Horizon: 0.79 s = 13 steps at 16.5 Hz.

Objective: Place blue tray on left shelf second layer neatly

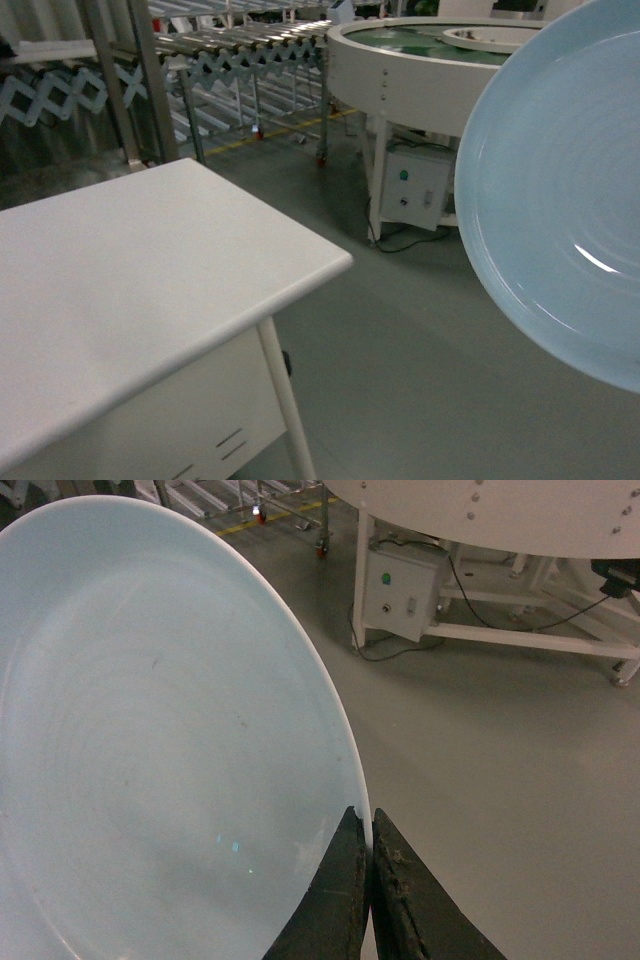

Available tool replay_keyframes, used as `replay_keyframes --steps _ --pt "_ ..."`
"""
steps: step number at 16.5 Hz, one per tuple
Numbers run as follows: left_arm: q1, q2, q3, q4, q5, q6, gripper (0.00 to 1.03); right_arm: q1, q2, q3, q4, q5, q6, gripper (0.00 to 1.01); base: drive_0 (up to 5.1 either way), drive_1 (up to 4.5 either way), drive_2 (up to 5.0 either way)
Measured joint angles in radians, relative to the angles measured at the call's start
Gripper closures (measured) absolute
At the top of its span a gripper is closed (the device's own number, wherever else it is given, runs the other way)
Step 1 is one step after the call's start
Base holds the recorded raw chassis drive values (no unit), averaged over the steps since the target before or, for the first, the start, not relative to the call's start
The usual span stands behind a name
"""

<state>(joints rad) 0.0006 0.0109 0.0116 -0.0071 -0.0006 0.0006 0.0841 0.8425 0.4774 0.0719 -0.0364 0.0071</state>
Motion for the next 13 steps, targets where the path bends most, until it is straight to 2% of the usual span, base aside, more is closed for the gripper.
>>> replay_keyframes --steps 13 --pt "0.000 0.000 0.000 0.003 0.000 0.000 0.05 0.000 0.001 0.000 -0.004 -0.001 0.000 0.99 3.5 -3.97 -4.0"
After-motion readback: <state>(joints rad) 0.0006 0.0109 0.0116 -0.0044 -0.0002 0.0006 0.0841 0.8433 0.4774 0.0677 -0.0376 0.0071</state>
